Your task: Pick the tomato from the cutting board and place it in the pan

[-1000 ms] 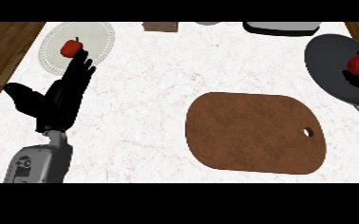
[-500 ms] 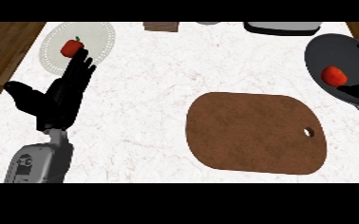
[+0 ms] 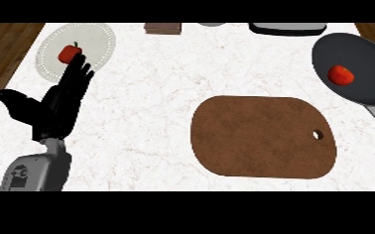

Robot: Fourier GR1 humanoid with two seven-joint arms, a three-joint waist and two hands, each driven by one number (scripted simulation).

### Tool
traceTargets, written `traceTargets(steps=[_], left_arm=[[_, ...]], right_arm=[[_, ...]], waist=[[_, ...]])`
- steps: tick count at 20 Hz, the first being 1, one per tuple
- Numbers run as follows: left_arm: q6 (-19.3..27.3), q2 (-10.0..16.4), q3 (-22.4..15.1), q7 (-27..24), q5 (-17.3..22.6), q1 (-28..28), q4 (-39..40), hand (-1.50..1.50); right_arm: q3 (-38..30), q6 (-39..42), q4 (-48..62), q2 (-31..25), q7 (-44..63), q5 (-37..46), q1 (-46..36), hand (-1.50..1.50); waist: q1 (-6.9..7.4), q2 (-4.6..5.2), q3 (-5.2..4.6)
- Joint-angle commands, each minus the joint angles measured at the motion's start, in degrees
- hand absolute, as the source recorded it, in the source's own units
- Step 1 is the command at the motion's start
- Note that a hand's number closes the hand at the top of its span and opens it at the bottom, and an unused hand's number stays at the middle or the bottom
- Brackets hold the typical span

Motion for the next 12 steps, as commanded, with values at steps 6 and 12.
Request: traceTargets(steps=[6, 12], left_arm=[[1.21, -0.92, 0.09, -0.69, -0.54, 0.63, -0.12, 0.0], [0.27, -0.36, -0.2, 0.37, -0.16, 0.79, -0.93, 0.0]], right_arm=[[-7.44, 22.17, 2.68, -7.57, -8.72, -8.44, 9.31, -1.5], [-7.32, 30.42, 0.81, -10.19, -12.61, -9.17, 14.77, -1.5]], waist=[[-1.62, -0.37, 0.05], [-1.56, -0.5, 0.1]])
